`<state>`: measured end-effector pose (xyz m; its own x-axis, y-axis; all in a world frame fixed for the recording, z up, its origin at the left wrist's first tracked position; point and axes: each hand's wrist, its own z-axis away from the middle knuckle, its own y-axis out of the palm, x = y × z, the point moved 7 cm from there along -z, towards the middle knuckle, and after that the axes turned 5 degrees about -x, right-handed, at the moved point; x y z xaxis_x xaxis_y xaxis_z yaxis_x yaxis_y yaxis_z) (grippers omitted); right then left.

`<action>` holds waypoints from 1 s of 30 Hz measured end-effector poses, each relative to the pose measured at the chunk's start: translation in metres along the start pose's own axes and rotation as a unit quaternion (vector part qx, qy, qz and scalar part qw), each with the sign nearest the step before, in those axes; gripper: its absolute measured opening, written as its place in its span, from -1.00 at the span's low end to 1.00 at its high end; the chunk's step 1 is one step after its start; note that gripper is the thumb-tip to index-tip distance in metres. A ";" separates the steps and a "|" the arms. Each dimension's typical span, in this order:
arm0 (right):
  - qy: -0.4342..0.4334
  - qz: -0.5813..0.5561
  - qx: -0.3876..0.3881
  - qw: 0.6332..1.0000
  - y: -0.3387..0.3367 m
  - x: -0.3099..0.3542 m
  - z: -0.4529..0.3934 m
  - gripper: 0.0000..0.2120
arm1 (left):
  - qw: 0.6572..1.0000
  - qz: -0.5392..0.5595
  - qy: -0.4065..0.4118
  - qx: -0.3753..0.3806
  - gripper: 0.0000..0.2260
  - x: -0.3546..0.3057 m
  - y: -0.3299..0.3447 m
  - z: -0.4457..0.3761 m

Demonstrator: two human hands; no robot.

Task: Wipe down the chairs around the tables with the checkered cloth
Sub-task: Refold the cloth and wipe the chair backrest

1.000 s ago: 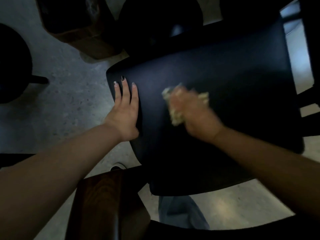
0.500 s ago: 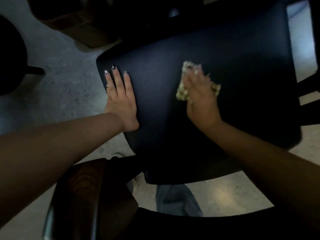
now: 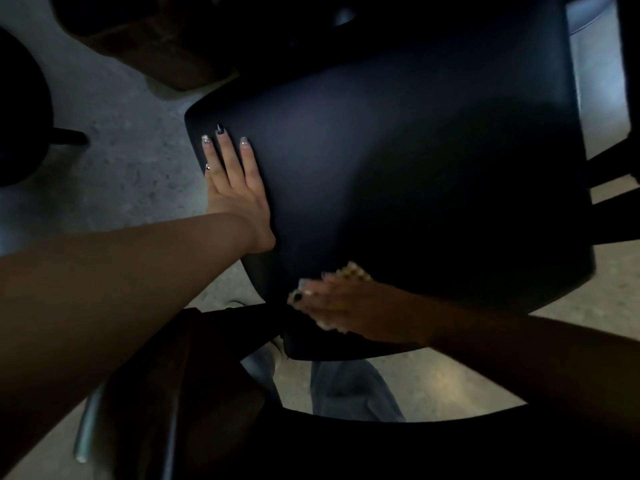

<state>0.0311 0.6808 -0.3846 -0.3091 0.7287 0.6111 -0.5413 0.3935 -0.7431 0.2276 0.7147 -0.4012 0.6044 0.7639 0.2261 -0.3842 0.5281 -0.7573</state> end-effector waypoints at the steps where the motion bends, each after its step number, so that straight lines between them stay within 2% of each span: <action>1: 0.050 0.005 -0.030 0.998 -0.013 -0.018 -0.008 -0.53 | 1.000 0.003 -0.001 0.000 0.29 0.000 0.000 0.000; 2: 0.107 0.024 -0.071 0.992 -0.029 -0.040 -0.015 -0.50 | 1.000 0.006 -0.003 0.000 0.29 0.000 0.000 0.000; 5: 0.168 0.028 -0.197 0.966 -0.074 -0.084 -0.012 -0.42 | 1.000 0.011 -0.002 0.001 0.32 0.000 0.000 0.001; 8: 0.148 0.033 -0.248 0.957 -0.075 -0.068 -0.002 -0.56 | 1.000 0.016 0.002 -0.001 0.31 0.001 0.000 0.000; 9: 0.133 0.029 -0.247 0.959 -0.066 -0.055 -0.002 -0.63 | 1.000 0.019 0.001 0.002 0.30 0.001 -0.001 0.001; 10: 0.128 0.032 -0.213 0.968 -0.053 -0.040 0.001 -0.61 | 1.000 0.021 -0.001 0.005 0.29 0.001 -0.001 0.002; 12: 0.120 0.026 -0.132 0.984 -0.026 -0.014 0.013 -0.46 | 1.000 0.018 -0.003 0.011 0.29 0.000 -0.001 0.002; 13: 0.118 0.027 -0.104 0.987 -0.018 -0.005 0.025 -0.46 | 1.000 0.017 -0.002 0.015 0.29 0.000 -0.001 0.001; 15: 0.083 0.061 -0.093 0.990 -0.017 0.004 0.026 -0.52 | 1.000 0.017 -0.003 0.019 0.29 0.000 0.000 0.000; 16: 0.101 0.061 -0.067 0.991 -0.019 -0.008 0.021 -0.55 | 1.000 0.019 -0.004 0.022 0.29 0.001 0.000 0.000; 17: 0.157 0.039 -0.074 0.984 -0.032 -0.029 0.017 -0.58 | 1.000 0.020 -0.002 0.023 0.30 0.000 0.001 0.000; 18: 0.231 0.044 -0.092 0.968 -0.050 -0.059 0.019 -0.61 | 1.000 0.021 0.000 0.023 0.30 0.000 0.001 0.000; 19: 0.294 0.022 -0.155 0.943 -0.077 -0.091 0.027 -0.62 | 0.999 0.023 0.001 0.022 0.30 0.000 0.000 0.001; 21: 0.420 0.024 -0.304 0.855 -0.129 -0.156 0.070 -0.54 | 0.999 0.027 0.001 0.022 0.29 0.002 -0.001 0.001; 23: 0.473 0.042 -0.378 0.795 -0.158 -0.205 0.121 -0.44 | 0.999 0.030 0.002 0.024 0.29 0.002 -0.001 0.002; 25: 0.520 0.015 -0.407 0.750 -0.166 -0.233 0.143 -0.40 | 0.999 0.024 0.002 0.026 0.29 0.002 0.000 0.003; 27: 0.538 0.021 -0.419 0.731 -0.157 -0.232 0.136 -0.39 | 1.000 0.015 0.000 0.026 0.30 0.003 0.002 0.002; 28: 0.534 0.026 -0.419 0.734 -0.148 -0.221 0.126 -0.38 | 1.000 0.015 0.000 0.025 0.31 0.004 0.002 0.002; 30: 0.495 0.048 -0.395 0.772 -0.126 -0.190 0.101 -0.39 | 1.000 0.018 0.003 0.022 0.32 0.003 0.002 0.003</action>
<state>0.0791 0.4358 -0.3799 0.6430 0.6935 0.3249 0.2140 0.2446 -0.9457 0.2265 0.7195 -0.4003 0.5944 0.7802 0.1950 -0.4363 0.5166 -0.7368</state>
